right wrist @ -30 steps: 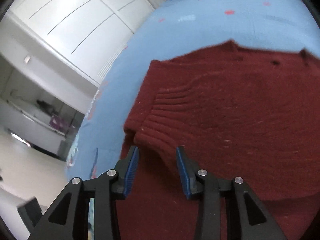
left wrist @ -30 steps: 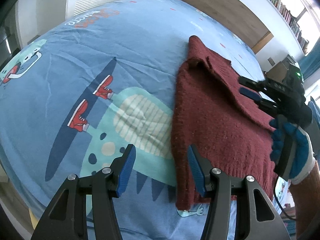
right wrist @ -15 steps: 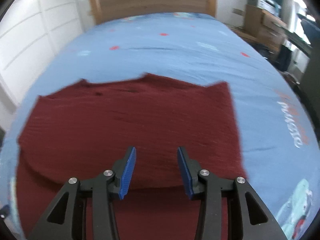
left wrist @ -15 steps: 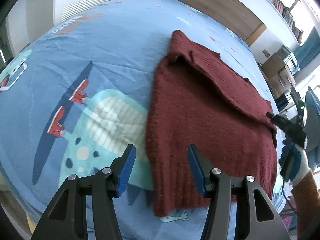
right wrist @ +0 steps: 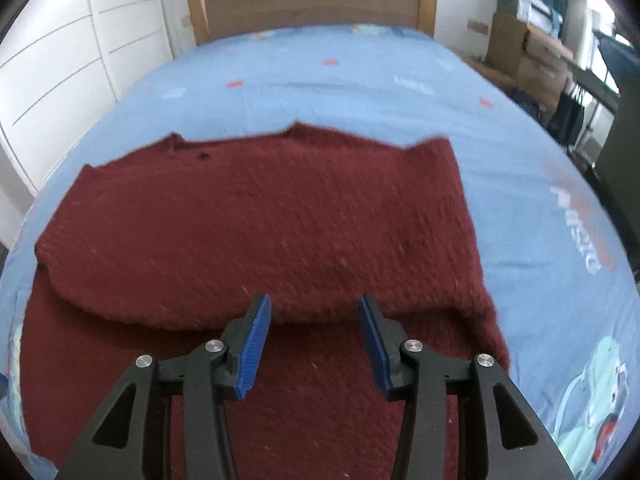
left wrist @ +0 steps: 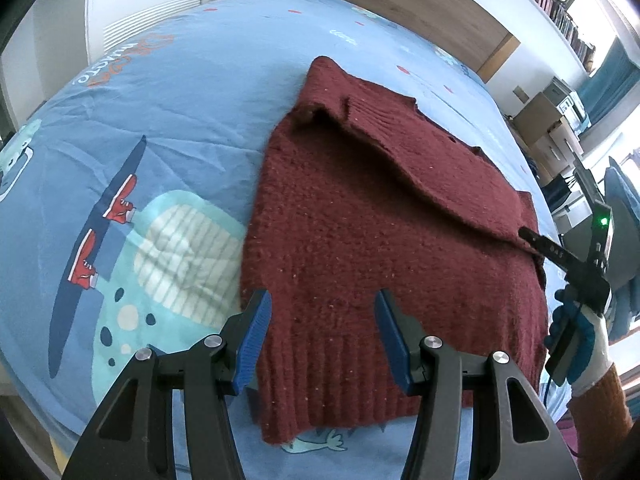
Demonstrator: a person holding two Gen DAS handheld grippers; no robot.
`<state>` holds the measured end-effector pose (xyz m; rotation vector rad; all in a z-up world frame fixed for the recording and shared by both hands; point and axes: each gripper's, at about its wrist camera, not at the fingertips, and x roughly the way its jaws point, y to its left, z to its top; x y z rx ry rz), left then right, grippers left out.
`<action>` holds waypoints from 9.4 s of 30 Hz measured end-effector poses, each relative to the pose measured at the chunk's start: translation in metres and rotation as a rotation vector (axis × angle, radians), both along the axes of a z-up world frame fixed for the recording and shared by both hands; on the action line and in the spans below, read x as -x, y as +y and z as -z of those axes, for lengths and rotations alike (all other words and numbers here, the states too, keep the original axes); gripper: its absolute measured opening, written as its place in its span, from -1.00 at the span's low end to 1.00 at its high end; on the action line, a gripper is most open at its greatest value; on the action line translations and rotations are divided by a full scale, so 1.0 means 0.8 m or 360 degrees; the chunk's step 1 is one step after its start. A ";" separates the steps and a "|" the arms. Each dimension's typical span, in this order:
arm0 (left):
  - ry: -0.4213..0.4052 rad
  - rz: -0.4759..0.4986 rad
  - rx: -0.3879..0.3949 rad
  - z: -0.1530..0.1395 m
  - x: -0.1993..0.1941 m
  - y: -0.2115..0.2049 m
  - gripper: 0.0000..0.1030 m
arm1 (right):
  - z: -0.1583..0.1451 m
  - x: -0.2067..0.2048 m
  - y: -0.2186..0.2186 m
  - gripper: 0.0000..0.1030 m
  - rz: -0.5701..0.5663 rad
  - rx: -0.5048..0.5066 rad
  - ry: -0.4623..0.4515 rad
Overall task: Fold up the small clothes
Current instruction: 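Move both tools over the ribbed hem of the sweater, then grasp the ribbed hem with the left tool while the right tool grasps it too, then lift the hem with both tools and carry it over toward the collar, then lower the hem onto the collar and open both tools, then press the folded sweater flat with both tools and withdraw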
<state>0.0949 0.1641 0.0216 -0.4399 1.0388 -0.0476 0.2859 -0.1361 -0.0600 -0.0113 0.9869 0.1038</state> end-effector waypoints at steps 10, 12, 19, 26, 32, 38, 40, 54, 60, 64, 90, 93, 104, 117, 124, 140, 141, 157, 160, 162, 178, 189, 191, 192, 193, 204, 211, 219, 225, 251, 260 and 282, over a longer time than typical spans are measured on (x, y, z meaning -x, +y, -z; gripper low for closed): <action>-0.0004 -0.0018 -0.0009 -0.005 0.008 0.007 -0.07 | 0.032 -0.009 0.057 -0.04 -0.0090 0.0075 0.0084; -0.0006 -0.0026 -0.0009 -0.006 0.010 0.008 -0.07 | 0.037 -0.006 0.057 0.00 -0.0096 0.0065 0.0102; 0.0004 -0.0022 -0.0015 -0.004 0.014 0.004 -0.07 | 0.043 0.008 0.052 0.00 -0.0112 0.0081 0.0137; 0.0002 -0.0017 -0.0007 -0.007 0.016 -0.001 -0.07 | 0.041 0.033 0.043 0.00 -0.0108 0.0058 0.0146; 0.0000 -0.0014 -0.0014 -0.011 0.024 -0.004 -0.07 | 0.032 0.065 0.031 0.01 -0.0107 0.0024 0.0143; -0.0001 -0.0017 -0.0040 -0.012 0.034 -0.004 -0.07 | 0.022 0.109 0.002 0.01 -0.0056 -0.0008 0.0157; 0.0011 -0.0014 -0.0057 -0.011 0.039 -0.003 -0.07 | 0.019 0.126 -0.010 0.01 -0.0030 -0.0012 0.0160; 0.0041 -0.0018 -0.0148 -0.019 0.079 0.012 -0.01 | 0.024 0.229 -0.085 0.14 0.0162 -0.0217 0.0289; 0.0176 -0.0006 -0.0027 0.025 0.072 0.025 -0.01 | 0.043 0.250 -0.098 0.18 0.0223 -0.0388 0.0356; 0.0262 -0.0048 0.0054 0.056 0.053 0.030 -0.01 | 0.042 0.255 -0.098 0.22 0.0227 -0.0459 0.0368; 0.0265 0.0045 0.0493 0.081 0.011 0.012 -0.07 | 0.052 0.233 -0.096 0.18 0.0178 -0.0690 0.0486; 0.0260 0.0025 0.0520 0.081 0.014 0.017 -0.07 | 0.053 0.230 -0.091 0.00 0.0150 -0.0728 0.0496; 0.0251 -0.0006 0.0620 0.090 0.023 0.048 -0.32 | 0.060 0.237 -0.113 -0.28 0.0159 -0.0857 0.0494; 0.0230 -0.0040 0.0743 0.097 0.035 0.075 -0.49 | 0.068 0.236 -0.118 -0.61 0.0165 -0.1005 0.0499; 0.0236 -0.0061 0.0723 0.098 0.045 0.087 -0.75 | 0.064 0.232 -0.115 -0.65 0.0165 -0.0951 0.0522; 0.0191 -0.0022 0.0721 0.075 0.040 0.083 -0.83 | 0.042 0.225 -0.110 -0.81 0.0116 -0.0848 0.0461; 0.0180 -0.0019 0.0728 0.072 0.039 0.084 -0.83 | 0.040 0.225 -0.112 -0.81 0.0115 -0.0858 0.0454; 0.0022 0.0036 0.0813 0.027 0.010 0.088 -0.83 | 0.010 0.219 -0.162 -0.81 0.0164 -0.1127 0.0308; -0.0014 0.0044 0.0813 0.015 -0.002 0.087 -0.83 | -0.001 0.208 -0.171 -0.81 0.0162 -0.1151 0.0261; -0.0039 0.0047 0.0812 0.009 -0.010 0.087 -0.83 | -0.008 0.198 -0.169 -0.81 0.0154 -0.1156 0.0238; -0.0253 0.0111 0.0661 -0.062 -0.150 0.072 -0.83 | -0.084 0.053 -0.158 -0.82 0.0056 -0.1102 -0.0009; -0.0172 0.0071 0.0493 -0.022 -0.287 0.042 -0.83 | -0.061 -0.073 -0.138 -0.81 0.0103 -0.0960 0.0022; -0.0143 0.0059 0.0476 -0.006 -0.302 0.043 -0.83 | -0.048 -0.090 -0.138 -0.81 0.0128 -0.0955 0.0048; -0.0127 0.0056 0.0463 0.001 -0.310 0.044 -0.83 | -0.042 -0.097 -0.137 -0.81 0.0140 -0.0958 0.0059; -0.0110 0.0053 0.0448 0.010 -0.318 0.043 -0.83 | -0.036 -0.104 -0.137 -0.81 0.0153 -0.0958 0.0072; 0.0009 0.0029 0.0416 0.060 -0.346 0.051 -0.77 | 0.012 -0.151 -0.133 -0.76 0.0258 -0.0890 0.0203; 0.0036 -0.0001 0.0521 0.065 -0.348 0.070 -0.51 | 0.023 -0.161 -0.133 -0.47 0.0317 -0.0880 0.0235; 0.0007 -0.0023 0.0554 0.045 -0.350 0.080 -0.08 | 0.029 -0.165 -0.132 -0.05 0.0370 -0.0916 0.0236; -0.0094 -0.0038 0.0415 0.008 -0.348 0.091 0.03 | 0.005 -0.170 -0.134 0.29 0.0384 -0.0883 0.0183; -0.0165 0.0240 -0.0261 0.046 -0.314 -0.032 0.04 | 0.008 -0.154 -0.074 0.36 0.0134 -0.0050 0.0037; -0.0227 0.0242 -0.0438 0.038 -0.263 -0.047 0.04 | -0.024 -0.079 -0.042 0.36 -0.0039 -0.0099 -0.0068; -0.0205 0.0208 -0.0537 0.079 -0.222 -0.063 0.09 | 0.029 -0.023 -0.053 0.37 0.0033 -0.0048 0.0074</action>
